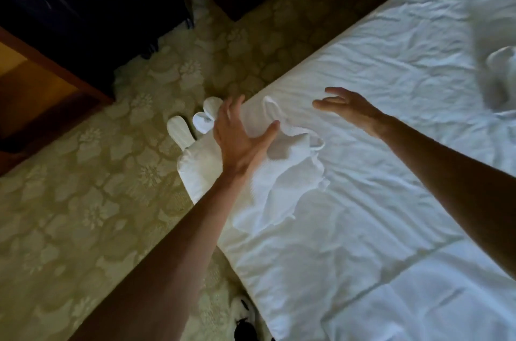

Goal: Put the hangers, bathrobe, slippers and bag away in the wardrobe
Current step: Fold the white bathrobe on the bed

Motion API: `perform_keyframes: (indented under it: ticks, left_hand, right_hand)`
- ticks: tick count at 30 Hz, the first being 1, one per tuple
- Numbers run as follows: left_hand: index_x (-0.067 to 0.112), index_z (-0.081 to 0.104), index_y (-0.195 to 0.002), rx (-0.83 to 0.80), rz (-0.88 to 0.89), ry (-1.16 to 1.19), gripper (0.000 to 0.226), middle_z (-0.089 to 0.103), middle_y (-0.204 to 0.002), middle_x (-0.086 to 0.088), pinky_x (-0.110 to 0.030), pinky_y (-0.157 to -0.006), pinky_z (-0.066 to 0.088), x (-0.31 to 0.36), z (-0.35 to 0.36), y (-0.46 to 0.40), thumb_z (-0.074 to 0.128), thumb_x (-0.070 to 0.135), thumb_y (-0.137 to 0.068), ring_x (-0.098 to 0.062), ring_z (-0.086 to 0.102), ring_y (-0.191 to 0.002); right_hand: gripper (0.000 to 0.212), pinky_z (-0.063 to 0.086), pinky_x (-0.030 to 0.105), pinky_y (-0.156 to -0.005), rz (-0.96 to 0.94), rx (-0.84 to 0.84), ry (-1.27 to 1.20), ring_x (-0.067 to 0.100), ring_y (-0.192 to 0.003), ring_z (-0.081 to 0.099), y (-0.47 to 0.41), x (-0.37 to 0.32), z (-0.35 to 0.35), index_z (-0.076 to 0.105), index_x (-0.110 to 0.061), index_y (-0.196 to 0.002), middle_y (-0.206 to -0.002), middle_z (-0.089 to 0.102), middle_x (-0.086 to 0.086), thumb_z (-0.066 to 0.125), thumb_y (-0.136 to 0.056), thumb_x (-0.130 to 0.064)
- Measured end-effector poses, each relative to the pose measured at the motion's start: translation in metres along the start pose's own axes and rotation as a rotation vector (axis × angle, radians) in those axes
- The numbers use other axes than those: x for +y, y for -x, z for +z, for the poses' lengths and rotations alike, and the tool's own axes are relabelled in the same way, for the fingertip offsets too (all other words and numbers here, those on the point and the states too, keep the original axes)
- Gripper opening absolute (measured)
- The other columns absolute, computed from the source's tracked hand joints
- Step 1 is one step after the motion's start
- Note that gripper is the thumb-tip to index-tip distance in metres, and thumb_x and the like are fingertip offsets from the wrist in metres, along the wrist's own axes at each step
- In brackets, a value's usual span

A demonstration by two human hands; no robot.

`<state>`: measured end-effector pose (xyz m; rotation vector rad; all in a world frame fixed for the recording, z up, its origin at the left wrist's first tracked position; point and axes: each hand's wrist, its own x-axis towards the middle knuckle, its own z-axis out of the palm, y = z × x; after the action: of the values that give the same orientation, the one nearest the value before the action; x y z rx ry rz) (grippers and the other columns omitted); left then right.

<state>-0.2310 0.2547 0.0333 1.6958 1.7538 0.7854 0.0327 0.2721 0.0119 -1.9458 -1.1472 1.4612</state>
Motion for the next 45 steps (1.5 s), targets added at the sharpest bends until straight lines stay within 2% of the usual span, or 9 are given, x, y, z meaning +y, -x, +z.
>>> perform_keyframes:
  ticks: [6, 12, 18, 22, 29, 33, 36, 40, 45]
  left_hand:
    - [0.019, 0.048, -0.143, -0.438, 0.382, -0.047, 0.095, 0.049, -0.147, -0.002, -0.046, -0.114, 0.036, 0.122, 0.134, 0.005, 0.063, 0.073, -0.067, -0.02, 0.046, -0.136]
    - [0.025, 0.036, -0.152, -0.795, 0.432, -0.12, 0.094, 0.038, -0.153, -0.001, -0.04, -0.116, 0.031, 0.203, 0.275, 0.047, 0.077, 0.06, -0.075, -0.022, 0.036, -0.141]
    - [0.025, 0.038, -0.149, -0.972, 0.336, -0.042, 0.093, 0.04, -0.149, -0.002, -0.046, -0.112, 0.039, 0.244, 0.374, 0.094, 0.081, 0.053, -0.072, -0.021, 0.042, -0.138]
    - [0.02, 0.037, -0.148, -0.974, 0.345, -0.076, 0.089, 0.042, -0.144, -0.005, -0.045, -0.111, 0.039, 0.245, 0.412, 0.108, 0.082, 0.039, -0.073, -0.024, 0.042, -0.135]
    - [0.01, 0.028, -0.151, -0.711, 0.541, -0.316, 0.091, 0.044, -0.146, -0.01, -0.042, -0.103, 0.04, 0.284, 0.47, 0.093, 0.08, 0.033, -0.08, -0.03, 0.042, -0.134]
    - [0.008, 0.056, -0.125, -0.761, 0.65, -0.369, 0.047, 0.067, -0.119, -0.014, -0.041, -0.093, 0.049, 0.294, 0.486, 0.089, 0.066, 0.037, -0.091, -0.035, 0.061, -0.112]
    - [0.007, 0.068, -0.097, -0.88, 0.61, -0.223, 0.045, 0.074, -0.094, -0.012, -0.038, -0.072, 0.054, 0.288, 0.468, 0.092, 0.065, 0.051, -0.089, -0.036, 0.068, -0.09]
    - [0.015, 0.07, -0.086, -0.971, 0.557, -0.233, 0.046, 0.075, -0.085, -0.004, -0.032, -0.069, 0.051, 0.254, 0.423, 0.11, 0.062, 0.06, -0.083, -0.03, 0.069, -0.088]
    - [0.015, 0.072, -0.083, -1.028, 0.392, -0.271, 0.052, 0.075, -0.081, -0.005, -0.029, -0.068, 0.046, 0.205, 0.371, 0.137, 0.051, 0.061, -0.073, -0.03, 0.069, -0.088]
  right_hand:
    - [0.052, 0.046, 0.008, -0.079, 0.063, 0.519, -0.208, 0.006, -0.105, 0.063, 0.069, 0.1, -0.112, 0.066, -0.015, -0.125, -0.124, 0.069, 0.006, 0.082, -0.08, -0.034]
    - [0.051, 0.044, 0.019, -0.088, 0.25, 0.8, -0.174, 0.011, -0.108, 0.067, 0.144, 0.208, -0.201, 0.067, -0.022, -0.127, -0.123, 0.071, -0.001, 0.078, -0.082, -0.044]
    - [0.046, 0.056, 0.039, -0.09, 0.367, 1.035, -0.245, 0.014, -0.102, 0.069, 0.161, 0.267, -0.245, 0.07, -0.021, -0.119, -0.112, 0.073, -0.002, 0.077, -0.081, -0.047]
    - [0.05, 0.051, 0.031, -0.095, 0.404, 1.026, -0.385, 0.018, -0.111, 0.065, 0.123, 0.266, -0.263, 0.069, -0.014, -0.12, -0.115, 0.072, 0.003, 0.076, -0.083, -0.047]
    - [0.067, 0.047, 0.029, -0.088, 0.494, 1.067, -0.54, 0.025, -0.115, 0.06, 0.066, 0.27, -0.272, 0.051, -0.013, -0.136, -0.125, 0.062, 0.006, 0.068, -0.085, -0.054]
    - [0.026, 0.044, 0.032, -0.068, 0.391, 1.068, -0.524, 0.026, -0.085, 0.06, 0.065, 0.278, -0.265, 0.063, -0.008, -0.093, -0.091, 0.067, 0.008, 0.056, -0.092, -0.033]
    - [0.028, 0.053, 0.042, -0.071, 0.281, 1.088, -0.624, 0.029, -0.081, 0.064, 0.081, 0.281, -0.243, 0.064, -0.008, -0.087, -0.083, 0.068, 0.01, 0.049, -0.089, -0.032]
    - [0.04, 0.057, 0.052, -0.072, 0.26, 1.011, -0.681, 0.026, -0.075, 0.068, 0.106, 0.288, -0.184, 0.065, -0.006, -0.084, -0.081, 0.071, 0.016, 0.047, -0.086, -0.041]
    - [0.058, 0.056, 0.044, -0.063, 0.283, 0.886, -0.675, 0.017, -0.057, 0.064, 0.136, 0.286, -0.118, 0.065, -0.003, -0.075, -0.063, 0.068, 0.011, 0.044, -0.082, -0.056]
